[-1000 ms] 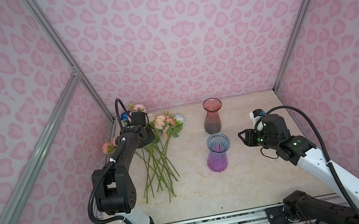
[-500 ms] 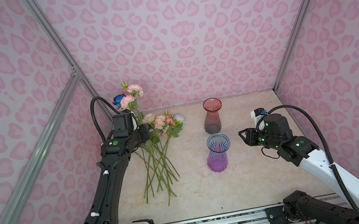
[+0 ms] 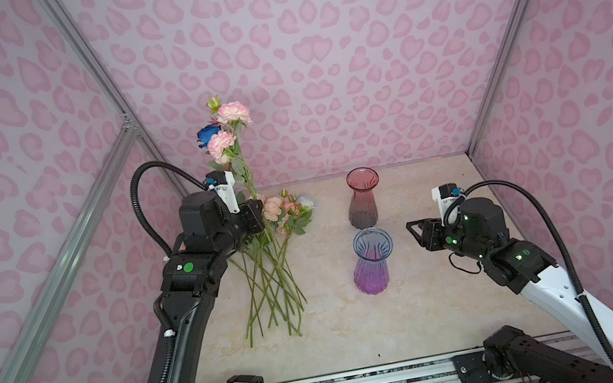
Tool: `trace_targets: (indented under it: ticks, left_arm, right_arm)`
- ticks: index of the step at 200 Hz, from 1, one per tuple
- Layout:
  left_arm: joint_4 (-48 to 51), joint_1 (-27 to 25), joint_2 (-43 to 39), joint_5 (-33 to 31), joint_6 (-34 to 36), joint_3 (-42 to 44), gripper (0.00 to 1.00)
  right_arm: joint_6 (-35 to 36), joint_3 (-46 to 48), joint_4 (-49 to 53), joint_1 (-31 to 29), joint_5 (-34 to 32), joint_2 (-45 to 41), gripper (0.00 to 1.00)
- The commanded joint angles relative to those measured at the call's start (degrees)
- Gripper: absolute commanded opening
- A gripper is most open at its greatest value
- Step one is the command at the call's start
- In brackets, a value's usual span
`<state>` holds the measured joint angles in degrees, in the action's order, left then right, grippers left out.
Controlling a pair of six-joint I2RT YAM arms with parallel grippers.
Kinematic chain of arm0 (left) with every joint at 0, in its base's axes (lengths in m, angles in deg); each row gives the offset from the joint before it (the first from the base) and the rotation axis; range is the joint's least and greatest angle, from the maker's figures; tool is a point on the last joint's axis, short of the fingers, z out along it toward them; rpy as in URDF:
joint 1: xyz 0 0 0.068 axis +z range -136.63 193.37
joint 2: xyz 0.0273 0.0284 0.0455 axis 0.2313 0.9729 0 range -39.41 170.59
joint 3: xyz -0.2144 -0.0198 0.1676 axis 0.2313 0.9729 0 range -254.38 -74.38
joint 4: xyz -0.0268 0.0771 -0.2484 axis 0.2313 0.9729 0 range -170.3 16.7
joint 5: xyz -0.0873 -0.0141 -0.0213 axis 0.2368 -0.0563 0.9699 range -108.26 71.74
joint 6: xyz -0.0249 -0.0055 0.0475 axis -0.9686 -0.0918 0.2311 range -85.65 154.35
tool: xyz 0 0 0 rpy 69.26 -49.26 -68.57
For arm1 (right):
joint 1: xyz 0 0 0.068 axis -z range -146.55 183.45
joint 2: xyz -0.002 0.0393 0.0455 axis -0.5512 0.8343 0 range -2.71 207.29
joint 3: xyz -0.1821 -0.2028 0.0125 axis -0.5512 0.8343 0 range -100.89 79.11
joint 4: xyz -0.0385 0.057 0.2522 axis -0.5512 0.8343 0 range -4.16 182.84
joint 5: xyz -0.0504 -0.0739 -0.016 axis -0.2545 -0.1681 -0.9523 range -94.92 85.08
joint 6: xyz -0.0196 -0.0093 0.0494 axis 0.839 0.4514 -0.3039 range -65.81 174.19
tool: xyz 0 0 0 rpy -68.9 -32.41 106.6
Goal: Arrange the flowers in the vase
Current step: 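Lift the rose stem with the left gripper while the right grasps it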
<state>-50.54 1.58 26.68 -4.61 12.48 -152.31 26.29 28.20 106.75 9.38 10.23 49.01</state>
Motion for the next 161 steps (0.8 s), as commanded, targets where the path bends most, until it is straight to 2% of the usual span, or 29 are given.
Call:
trace_targets:
  ticks: [1,25,52,79,96,115,137,145,161]
  left_arm:
    - [-7.49,-0.12,0.36,7.07,-3.62,3.00,0.03]
    - [-11.68,-0.30,0.76,12.30,-6.86,4.65,0.03]
    - [-14.90,-0.59,0.84,15.54,-9.21,5.51,0.03]
    - [-16.27,-0.68,0.72,17.21,-10.27,6.31,0.03]
    - [-17.23,-0.66,0.54,17.95,-10.69,7.23,0.03]
    - [-17.82,-0.74,0.54,18.69,-10.82,7.93,0.03]
    - [-17.84,-0.69,0.54,19.15,-10.31,8.17,0.04]
    - [-17.81,-0.71,0.54,19.16,-10.15,8.15,0.03]
    - [-17.82,-0.62,0.54,19.14,-10.11,8.15,0.03]
  right_arm:
    - [4.43,-4.44,-2.74,-6.23,1.58,1.01,0.50]
    - [5.52,-10.32,-5.11,-14.81,1.26,5.84,0.59]
    - [5.62,-18.67,-8.83,-21.36,6.43,16.60,0.59]
    - [6.25,-28.49,-9.24,-24.58,10.17,29.53,0.59]
    - [4.75,-33.08,-10.36,-24.69,13.28,36.17,0.55]
    - [3.37,-37.96,-9.74,-24.63,15.35,41.33,0.45]
    - [2.19,-39.00,-10.44,-24.70,15.98,43.60,0.40]
    - [1.52,-39.08,-10.51,-24.62,15.98,44.19,0.35]
    - [0.16,-38.09,-12.44,-24.70,18.04,44.89,0.30]
